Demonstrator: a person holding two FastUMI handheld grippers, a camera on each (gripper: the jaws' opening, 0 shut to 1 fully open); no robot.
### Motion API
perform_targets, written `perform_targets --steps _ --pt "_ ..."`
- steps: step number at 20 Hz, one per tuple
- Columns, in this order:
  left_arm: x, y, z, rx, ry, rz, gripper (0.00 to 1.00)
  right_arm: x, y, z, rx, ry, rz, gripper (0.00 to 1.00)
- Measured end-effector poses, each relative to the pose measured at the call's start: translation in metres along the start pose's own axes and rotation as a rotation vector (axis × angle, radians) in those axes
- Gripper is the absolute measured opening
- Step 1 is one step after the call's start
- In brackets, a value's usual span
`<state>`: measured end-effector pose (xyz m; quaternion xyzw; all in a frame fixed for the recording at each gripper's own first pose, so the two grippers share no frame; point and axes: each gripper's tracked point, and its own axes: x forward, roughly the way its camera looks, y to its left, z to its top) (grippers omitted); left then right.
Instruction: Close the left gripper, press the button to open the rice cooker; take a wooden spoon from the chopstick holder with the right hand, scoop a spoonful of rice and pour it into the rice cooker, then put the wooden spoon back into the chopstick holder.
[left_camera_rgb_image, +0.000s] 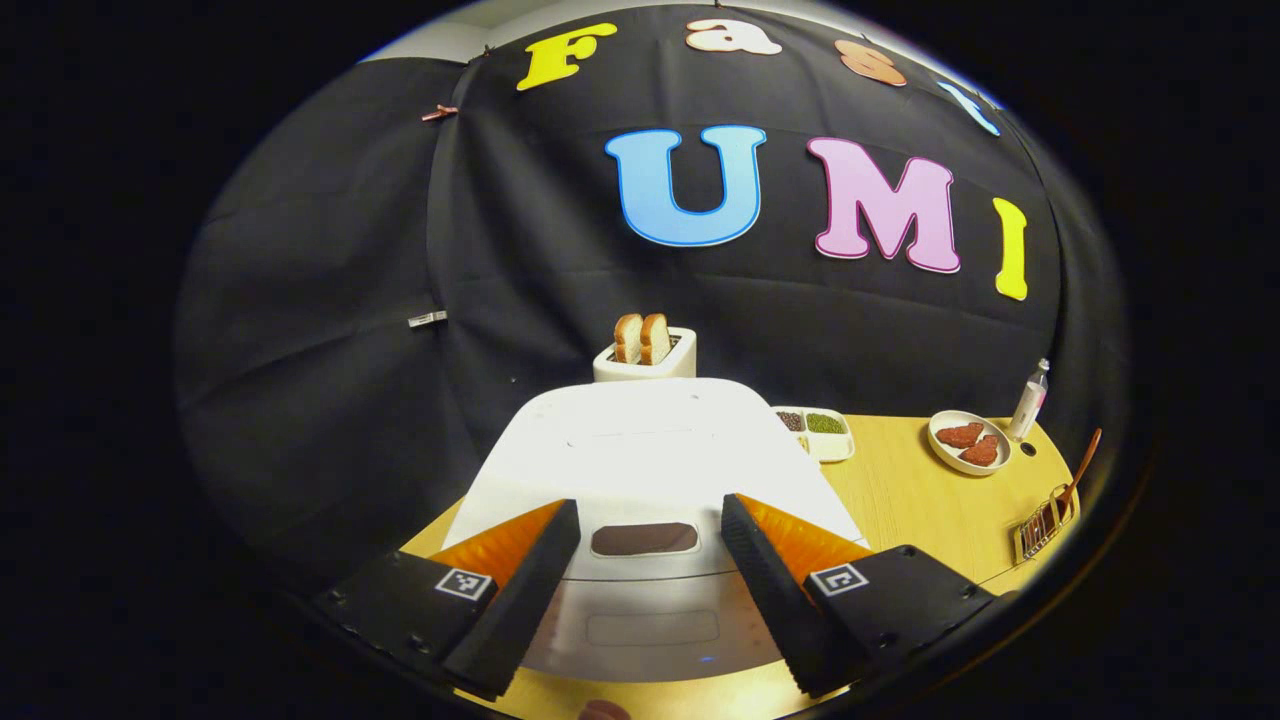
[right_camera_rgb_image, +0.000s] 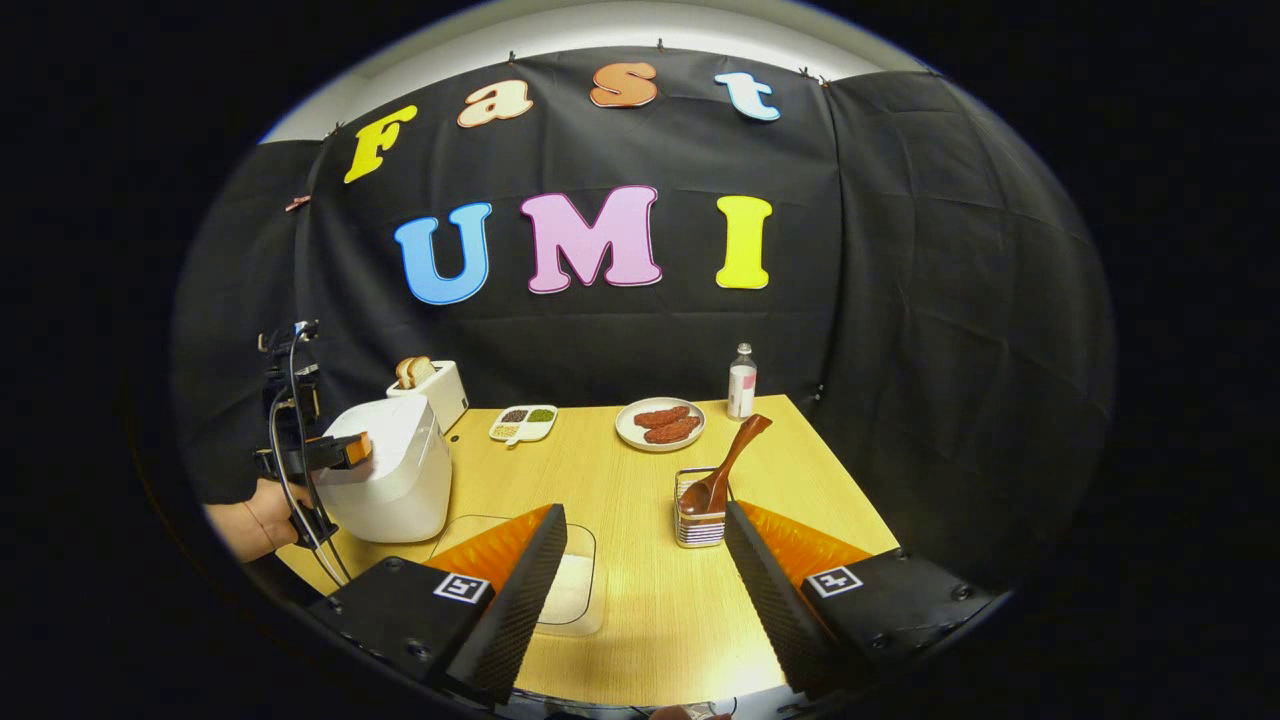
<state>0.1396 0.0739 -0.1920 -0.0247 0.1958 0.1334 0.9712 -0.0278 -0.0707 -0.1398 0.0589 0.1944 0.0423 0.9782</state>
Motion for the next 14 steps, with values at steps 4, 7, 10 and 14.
perform_targets --steps 4,7,10,14 --pt "-0.027 -0.011 0.028 0.005 -0.075 -0.072 0.97 0.001 0.001 0.01 0.0 -0.022 0.0 0.98" --pt "-0.057 -0.017 0.044 0.004 -0.117 -0.129 0.96 0.004 0.004 0.021 -0.004 -0.048 -0.002 0.99" --pt "-0.089 -0.027 0.058 0.003 -0.156 -0.196 0.97 0.006 0.006 0.033 -0.013 -0.078 -0.011 0.99" --pt "-0.133 -0.036 0.072 0.034 -0.212 -0.27 0.97 0.006 0.013 0.05 -0.03 -0.13 -0.022 0.99"
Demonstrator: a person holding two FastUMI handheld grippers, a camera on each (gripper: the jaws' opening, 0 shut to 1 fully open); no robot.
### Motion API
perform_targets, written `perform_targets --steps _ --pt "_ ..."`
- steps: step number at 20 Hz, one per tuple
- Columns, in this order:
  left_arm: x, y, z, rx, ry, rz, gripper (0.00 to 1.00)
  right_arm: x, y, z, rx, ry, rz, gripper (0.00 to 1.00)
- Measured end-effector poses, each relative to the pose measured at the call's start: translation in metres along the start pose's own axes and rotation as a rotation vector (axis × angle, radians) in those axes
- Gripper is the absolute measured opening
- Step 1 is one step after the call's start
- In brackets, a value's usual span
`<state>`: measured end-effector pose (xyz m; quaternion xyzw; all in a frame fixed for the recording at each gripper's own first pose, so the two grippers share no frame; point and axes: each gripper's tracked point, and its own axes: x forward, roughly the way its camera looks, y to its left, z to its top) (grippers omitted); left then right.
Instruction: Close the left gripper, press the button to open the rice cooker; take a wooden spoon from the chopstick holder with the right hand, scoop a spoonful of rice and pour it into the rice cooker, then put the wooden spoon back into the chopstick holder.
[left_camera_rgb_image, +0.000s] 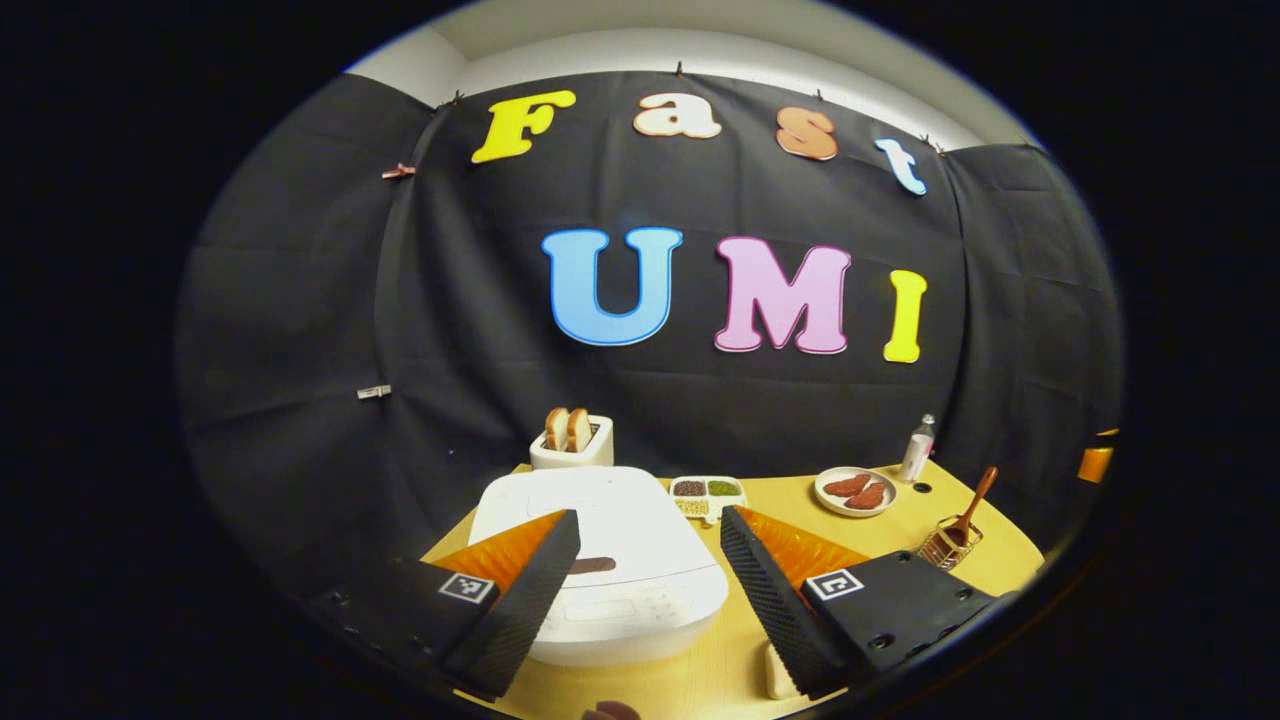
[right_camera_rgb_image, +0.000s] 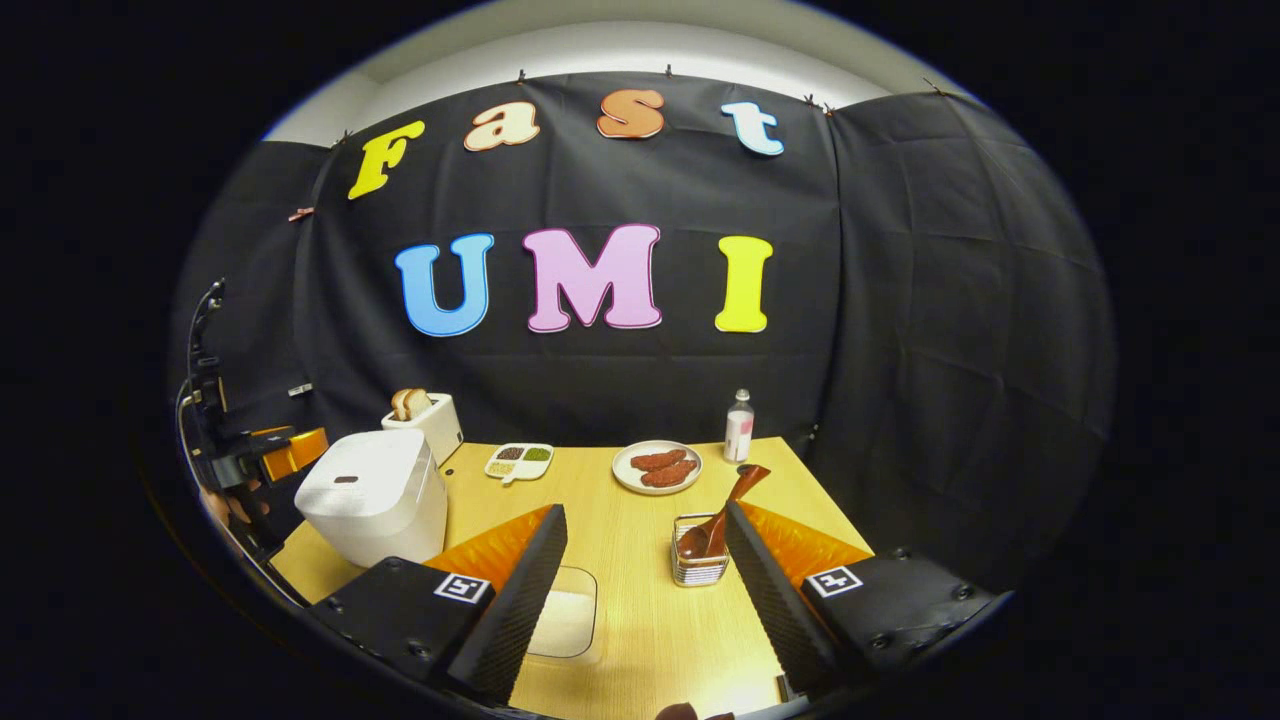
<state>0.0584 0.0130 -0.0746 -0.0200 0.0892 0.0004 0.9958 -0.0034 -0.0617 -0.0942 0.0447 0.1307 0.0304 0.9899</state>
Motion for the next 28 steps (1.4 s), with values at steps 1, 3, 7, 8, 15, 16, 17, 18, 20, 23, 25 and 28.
perform_targets --steps 1,3,7,8,15,16,17,18,20,23,25,28 --pt "-0.007 -0.003 0.004 0.008 -0.009 -0.016 0.97 0.0 0.003 0.004 0.003 -0.011 0.003 0.99" --pt "-0.022 -0.009 0.01 0.018 -0.019 -0.046 0.97 -0.002 0.01 0.012 0.005 -0.035 0.007 0.99" --pt "-0.051 -0.016 0.026 0.018 -0.044 -0.088 0.97 -0.007 0.021 0.033 -0.019 -0.106 0.012 0.98" --pt "-0.056 -0.016 0.03 0.028 -0.05 -0.091 0.97 -0.01 0.023 0.04 -0.029 -0.132 0.013 0.98" --pt "-0.088 -0.027 0.047 0.023 -0.117 -0.144 0.97 -0.03 0.043 0.078 -0.099 -0.257 -0.006 0.99" --pt "-0.09 -0.027 0.05 0.021 -0.133 -0.146 0.97 -0.032 0.046 0.079 -0.093 -0.261 -0.002 0.98" --pt "-0.093 -0.027 0.054 0.02 -0.151 -0.146 0.97 -0.034 0.05 0.079 -0.085 -0.262 0.0 0.97" --pt "-0.096 -0.027 0.057 0.019 -0.168 -0.147 0.97 -0.035 0.051 0.08 -0.083 -0.265 0.001 0.98" --pt "-0.097 -0.026 0.06 0.023 -0.185 -0.149 0.97 -0.035 0.052 0.079 -0.086 -0.267 -0.002 0.98" --pt "-0.093 -0.022 0.051 0.02 -0.159 -0.139 0.97 -0.035 0.055 0.077 -0.093 -0.262 -0.002 0.98" --pt "-0.09 -0.018 0.053 0.018 -0.157 -0.128 0.97 -0.034 0.055 0.076 -0.091 -0.259 -0.004 0.98" --pt "-0.087 -0.015 0.058 0.029 -0.167 -0.118 0.97 -0.032 0.054 0.073 -0.091 -0.246 -0.006 0.98"
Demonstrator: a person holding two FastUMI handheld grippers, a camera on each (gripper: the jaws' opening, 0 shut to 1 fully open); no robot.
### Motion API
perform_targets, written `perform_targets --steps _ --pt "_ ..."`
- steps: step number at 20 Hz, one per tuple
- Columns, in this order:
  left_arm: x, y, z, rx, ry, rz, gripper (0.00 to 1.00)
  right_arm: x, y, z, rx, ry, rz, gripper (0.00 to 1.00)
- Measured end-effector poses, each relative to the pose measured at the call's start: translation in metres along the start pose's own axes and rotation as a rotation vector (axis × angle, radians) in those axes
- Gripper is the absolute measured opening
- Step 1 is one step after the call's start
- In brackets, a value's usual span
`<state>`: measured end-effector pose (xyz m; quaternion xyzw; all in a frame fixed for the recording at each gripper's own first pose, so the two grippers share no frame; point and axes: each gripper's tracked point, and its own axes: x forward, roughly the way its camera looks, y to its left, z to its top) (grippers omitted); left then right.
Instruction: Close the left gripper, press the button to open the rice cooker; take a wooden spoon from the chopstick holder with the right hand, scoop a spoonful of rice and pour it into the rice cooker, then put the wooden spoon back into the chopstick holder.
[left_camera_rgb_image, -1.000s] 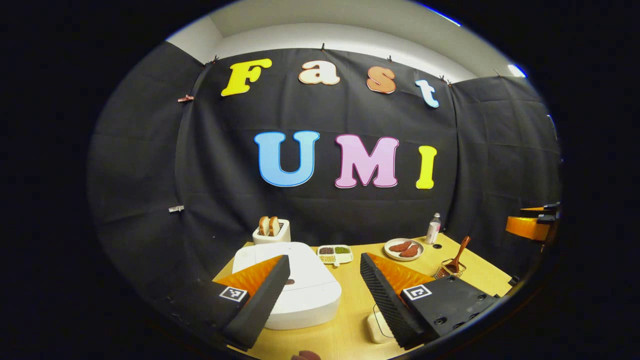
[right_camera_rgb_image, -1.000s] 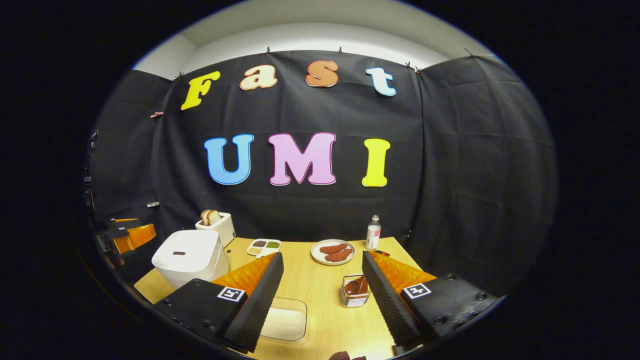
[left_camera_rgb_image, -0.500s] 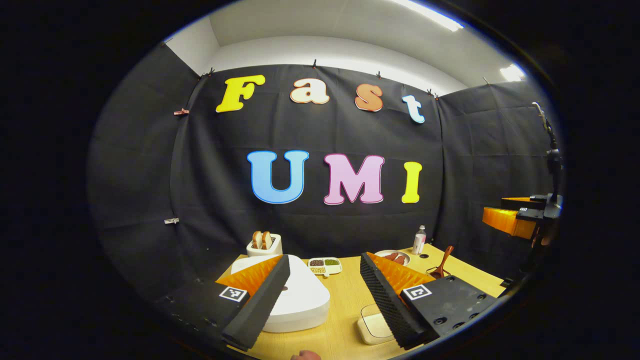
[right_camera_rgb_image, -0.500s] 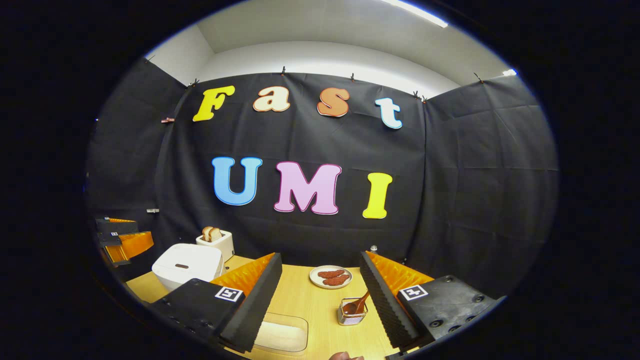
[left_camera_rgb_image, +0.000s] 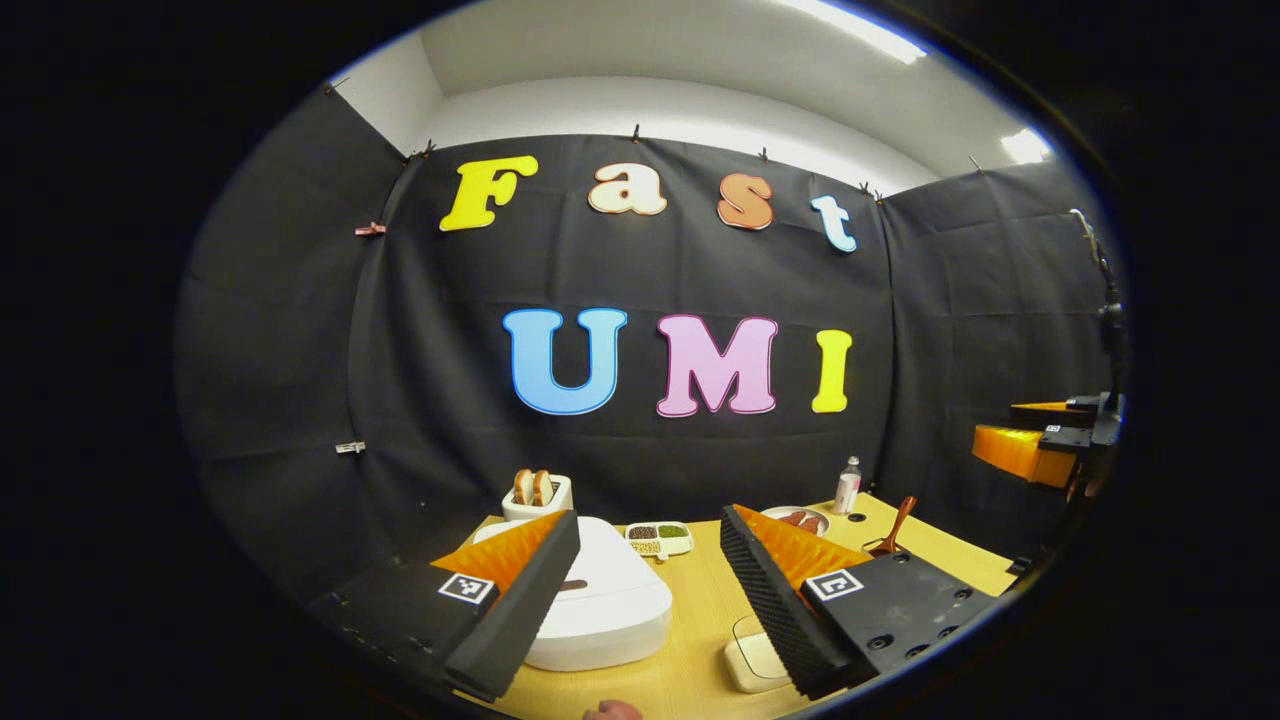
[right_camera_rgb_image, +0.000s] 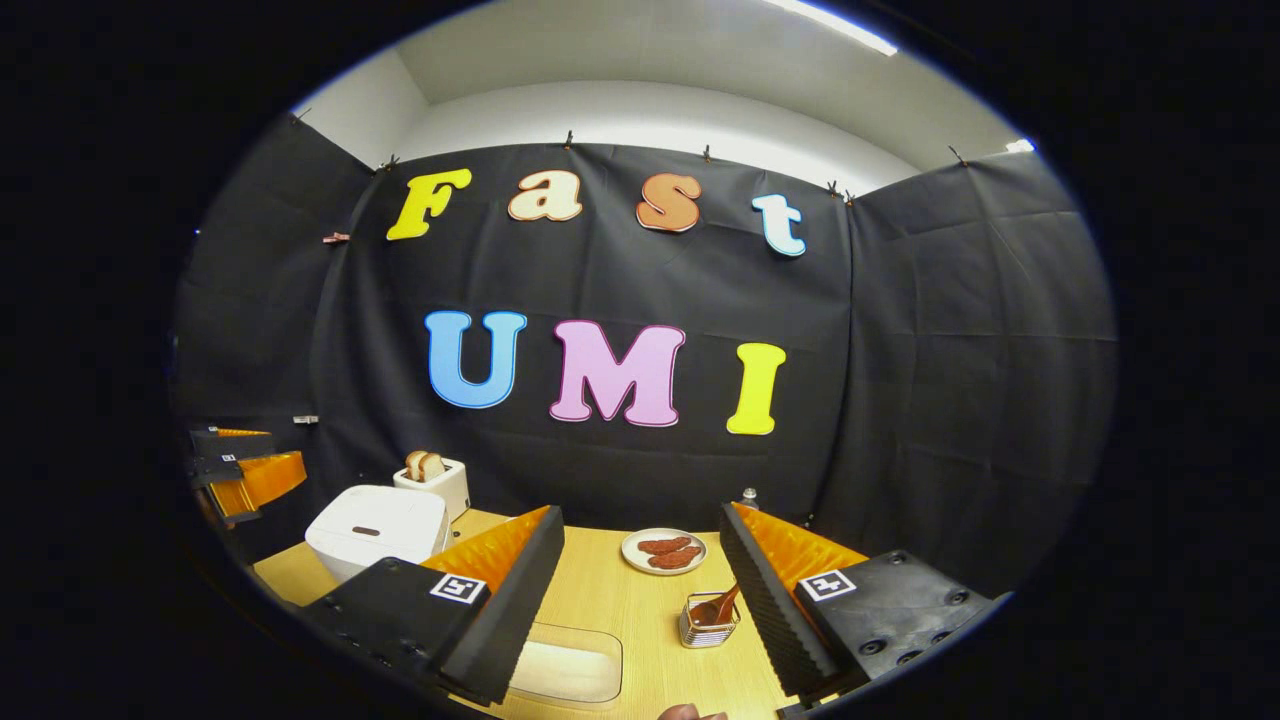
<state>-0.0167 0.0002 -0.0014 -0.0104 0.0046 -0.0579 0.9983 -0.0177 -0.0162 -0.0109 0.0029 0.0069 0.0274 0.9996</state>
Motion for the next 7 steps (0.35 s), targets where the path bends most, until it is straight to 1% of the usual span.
perform_targets --steps 2,3,4,7 --pt "0.0012 -0.0001 0.0005 0.006 -0.004 0.0 0.97 0.0002 -0.0015 -0.0001 -0.001 0.003 -0.005 0.98" --pt "0.0016 -0.0009 -0.0002 0.006 -0.005 -0.003 0.97 0.0003 -0.0021 -0.0004 -0.002 0.004 -0.005 0.96" --pt "0.003 -0.0013 -0.0001 0.007 -0.004 -0.003 0.97 0.0003 -0.0013 -0.0008 -0.001 0.006 -0.006 0.98" --pt "0.0031 -0.0024 0.0016 0.013 -0.004 -0.007 0.97 -0.0008 -0.0023 0.0 -0.001 0.006 -0.007 0.98"
